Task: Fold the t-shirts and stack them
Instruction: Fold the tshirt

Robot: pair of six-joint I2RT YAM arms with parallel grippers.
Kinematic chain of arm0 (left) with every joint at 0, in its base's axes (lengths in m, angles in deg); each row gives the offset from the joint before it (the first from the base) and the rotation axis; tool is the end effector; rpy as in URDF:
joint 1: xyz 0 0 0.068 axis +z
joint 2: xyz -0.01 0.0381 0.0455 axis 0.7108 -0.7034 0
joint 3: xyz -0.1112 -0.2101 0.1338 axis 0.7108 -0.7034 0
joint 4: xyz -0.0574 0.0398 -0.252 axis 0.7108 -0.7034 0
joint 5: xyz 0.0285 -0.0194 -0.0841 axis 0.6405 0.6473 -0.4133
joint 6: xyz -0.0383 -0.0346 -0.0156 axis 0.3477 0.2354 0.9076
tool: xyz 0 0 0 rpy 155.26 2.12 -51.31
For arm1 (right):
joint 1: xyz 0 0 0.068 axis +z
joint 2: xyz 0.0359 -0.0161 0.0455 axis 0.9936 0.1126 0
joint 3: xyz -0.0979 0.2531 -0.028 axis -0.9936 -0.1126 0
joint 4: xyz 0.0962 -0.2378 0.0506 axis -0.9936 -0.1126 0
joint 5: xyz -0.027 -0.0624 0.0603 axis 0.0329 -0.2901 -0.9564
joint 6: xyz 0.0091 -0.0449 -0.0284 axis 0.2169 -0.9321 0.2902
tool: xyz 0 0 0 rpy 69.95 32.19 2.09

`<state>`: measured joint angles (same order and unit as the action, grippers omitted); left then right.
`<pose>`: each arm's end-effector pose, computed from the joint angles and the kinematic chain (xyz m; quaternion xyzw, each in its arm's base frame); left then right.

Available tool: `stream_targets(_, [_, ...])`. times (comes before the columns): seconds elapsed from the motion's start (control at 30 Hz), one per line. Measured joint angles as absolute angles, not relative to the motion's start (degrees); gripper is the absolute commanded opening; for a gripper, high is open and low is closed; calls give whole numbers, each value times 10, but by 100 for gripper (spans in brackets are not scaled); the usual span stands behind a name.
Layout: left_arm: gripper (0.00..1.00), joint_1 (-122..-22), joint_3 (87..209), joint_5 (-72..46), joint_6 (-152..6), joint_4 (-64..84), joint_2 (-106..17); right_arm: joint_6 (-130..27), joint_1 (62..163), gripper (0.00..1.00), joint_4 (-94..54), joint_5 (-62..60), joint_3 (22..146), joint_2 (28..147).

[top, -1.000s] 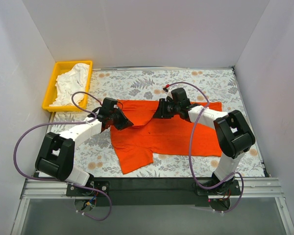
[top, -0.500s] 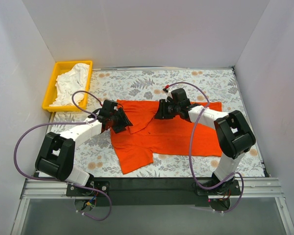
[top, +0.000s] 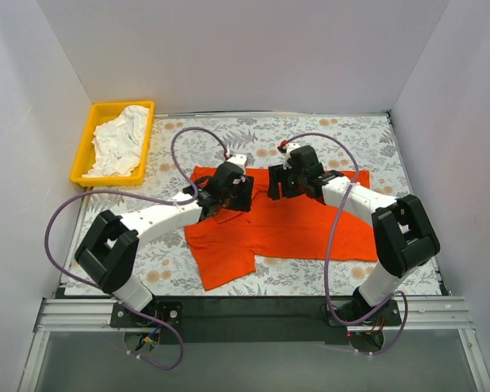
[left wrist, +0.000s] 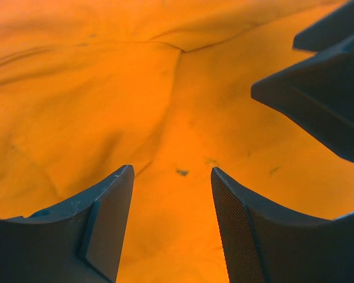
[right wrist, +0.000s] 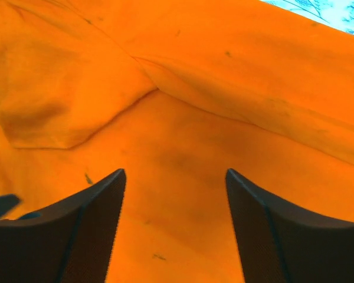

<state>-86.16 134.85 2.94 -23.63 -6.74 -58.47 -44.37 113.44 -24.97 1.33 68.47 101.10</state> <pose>0.2563 -0.2154 0.2293 -0.1881 0.9020 -0.2599 0.2889 0.3118 0.1830 0.2146 -0.1457 0.8961 0.1920 0.3726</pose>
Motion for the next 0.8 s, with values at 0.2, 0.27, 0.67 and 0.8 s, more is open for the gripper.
stream_targets(0.2, [52, -906, 1376, 100, -295, -53, -673, -448, 1129, 70, -261, 34, 667, 994])
stream_targets(0.27, [50, -906, 1378, 122, -307, -49, -697, -448, 1128, 70, -266, 36, 661, 989])
stream_targets(0.67, [41, -905, 1401, 169, -350, -32, -748, -445, 1125, 71, -268, 29, 655, 976])
stream_targets(0.8, [39, -905, 1403, 156, -350, -25, -748, -443, 1125, 70, -268, 27, 655, 976])
